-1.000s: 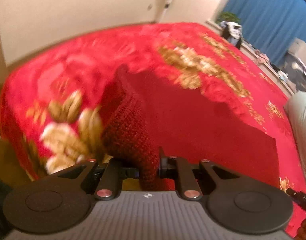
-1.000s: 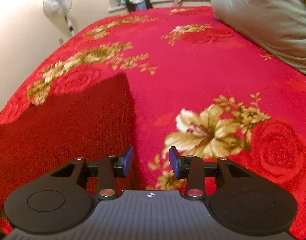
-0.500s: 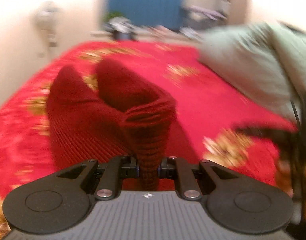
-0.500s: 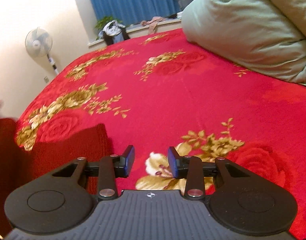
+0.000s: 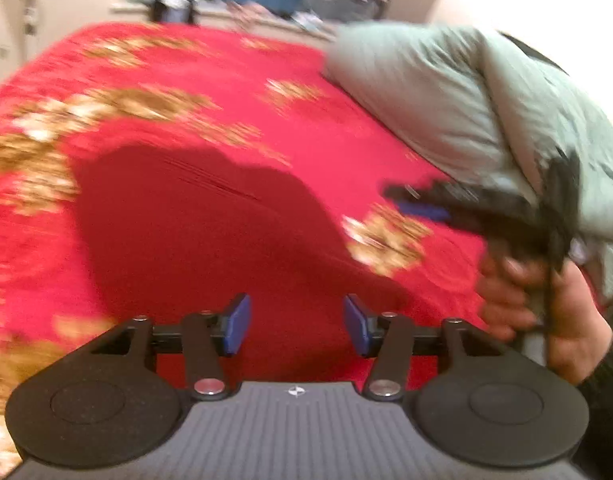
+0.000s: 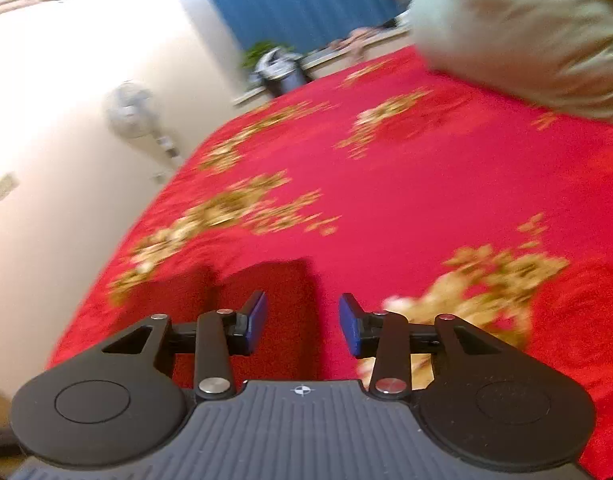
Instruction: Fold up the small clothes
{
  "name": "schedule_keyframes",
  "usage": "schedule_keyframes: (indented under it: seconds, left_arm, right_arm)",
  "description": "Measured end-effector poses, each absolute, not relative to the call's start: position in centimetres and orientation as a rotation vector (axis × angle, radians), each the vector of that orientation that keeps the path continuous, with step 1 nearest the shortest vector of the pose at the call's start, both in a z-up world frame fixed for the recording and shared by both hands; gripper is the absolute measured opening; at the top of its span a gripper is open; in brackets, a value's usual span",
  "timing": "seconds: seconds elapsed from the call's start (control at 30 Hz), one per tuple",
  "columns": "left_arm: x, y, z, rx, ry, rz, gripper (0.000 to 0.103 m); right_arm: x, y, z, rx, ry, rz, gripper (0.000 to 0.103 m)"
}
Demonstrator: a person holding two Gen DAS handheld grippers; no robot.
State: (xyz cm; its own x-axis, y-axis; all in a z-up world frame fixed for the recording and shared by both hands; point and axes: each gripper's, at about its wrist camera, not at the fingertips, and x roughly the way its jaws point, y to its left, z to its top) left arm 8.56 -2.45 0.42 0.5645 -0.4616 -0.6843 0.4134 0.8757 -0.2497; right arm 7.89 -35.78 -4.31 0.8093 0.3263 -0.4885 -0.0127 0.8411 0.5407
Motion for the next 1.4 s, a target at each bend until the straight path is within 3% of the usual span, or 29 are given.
schedule_keyframes:
  seconds: [0.1,0.27,0.3,0.37,0.4,0.53,0.6,0.77,0.83,0.9,0.97,1.03,1.07,1.2,1.33,1.4]
  left_arm:
    - [9.3,1.6,1.0,-0.034,0.798,-0.408,0.059]
    - [11.7,5.9,0.0,-0.075,0.802,-0.342,0.061]
    - [12.1,6.5,-0.5,-0.098,0.805,-0.344,0.062]
    - [12.8,7.5,-2.4,-0.18,0.823,-0.333,0.062]
    - [13.2,8.0,-3.3,-0.224,0.863,-0.316,0.062]
    - [15.2,8.7,-4.0,-0.414,0.918,-0.317,0.063]
    - [15.5,8.3,-3.6,-0.413,0.894,-0.341,0.073]
    - [16.5,6.9,-4.4,-0.481,0.948,-0.404,0.075]
    - [17.4,6.3,-5.4,-0.452,1.018,-0.394,0.079]
    - [17.7,5.9,-6.4,-0.383,1.059,-0.335,0.091]
    - [18.4,6.6,-6.5,-0.392,1.08,-0.319,0.091]
    - [19.0,7.6,-6.2,-0.457,1.075,-0.323,0.089]
    - [19.3,8.2,-6.1,-0.5,1.064,-0.322,0.087]
    - [20.9,8.9,-6.3,-0.623,1.06,-0.35,0.087]
    - [23.5,7.9,-8.2,-0.665,1.13,-0.363,0.089]
    - [24.9,7.4,-9.6,-0.691,1.152,-0.374,0.093]
  right_arm:
    - [8.4,-33.6,-4.8,0.537,0.659,0.312,0.059]
    - [8.8,-29.6,-6.7,0.413,0.779,0.4,0.059]
    - [8.6,-29.1,-6.9,0.389,0.784,0.412,0.057]
    - [8.1,-28.2,-6.7,0.342,0.771,0.454,0.027]
    - [7.5,-28.0,-6.3,0.33,0.753,0.468,0.022]
    - [4.9,-32.1,-3.4,0.537,0.595,0.545,0.017]
    - [3.6,-34.1,-2.6,0.574,0.544,0.544,0.016]
    - [5.6,-33.3,-8.8,0.446,0.95,0.299,0.015]
    - [5.7,-31.9,-8.4,0.353,0.947,0.305,0.016]
    - [5.6,-31.2,-7.8,0.303,0.918,0.331,0.017]
    - [5.5,-31.9,-7.3,0.352,0.885,0.342,0.021]
    - [5.7,-32.7,-6.9,0.41,0.828,0.295,0.056]
    - [5.7,-33.3,-6.7,0.441,0.791,0.274,0.063]
    - [7.0,-34.2,-8.0,0.607,0.807,0.301,0.066]
    - [8.5,-33.1,-10.1,0.604,0.879,0.303,0.083]
    - [8.8,-32.6,-10.7,0.618,0.896,0.315,0.086]
